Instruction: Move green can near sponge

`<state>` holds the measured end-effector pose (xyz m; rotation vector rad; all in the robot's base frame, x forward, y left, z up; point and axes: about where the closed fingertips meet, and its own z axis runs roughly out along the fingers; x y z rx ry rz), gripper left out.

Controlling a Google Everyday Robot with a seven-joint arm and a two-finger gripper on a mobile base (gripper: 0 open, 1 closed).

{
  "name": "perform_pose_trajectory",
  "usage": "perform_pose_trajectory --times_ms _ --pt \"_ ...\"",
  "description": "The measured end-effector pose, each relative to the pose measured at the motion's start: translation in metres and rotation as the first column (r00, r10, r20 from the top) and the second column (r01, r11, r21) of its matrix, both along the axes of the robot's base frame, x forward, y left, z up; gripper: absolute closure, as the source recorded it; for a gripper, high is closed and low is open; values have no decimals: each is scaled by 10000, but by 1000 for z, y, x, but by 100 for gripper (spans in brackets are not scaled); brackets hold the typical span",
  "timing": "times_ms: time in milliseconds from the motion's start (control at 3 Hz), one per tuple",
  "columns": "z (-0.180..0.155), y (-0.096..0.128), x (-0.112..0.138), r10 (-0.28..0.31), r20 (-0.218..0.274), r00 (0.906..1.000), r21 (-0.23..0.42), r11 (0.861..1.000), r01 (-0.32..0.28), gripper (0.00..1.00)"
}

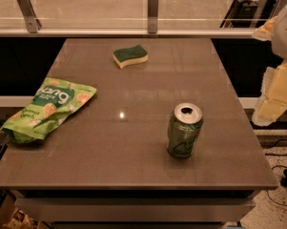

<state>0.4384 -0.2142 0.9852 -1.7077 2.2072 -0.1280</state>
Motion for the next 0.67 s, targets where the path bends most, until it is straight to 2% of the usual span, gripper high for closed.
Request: perform_pose_trajectory --times_ms 333,667 --pt "1 0 0 3 28 10000 25 10000 -3 0" --pt "4 -2 1 241 64 9997 759 9968 -245 0"
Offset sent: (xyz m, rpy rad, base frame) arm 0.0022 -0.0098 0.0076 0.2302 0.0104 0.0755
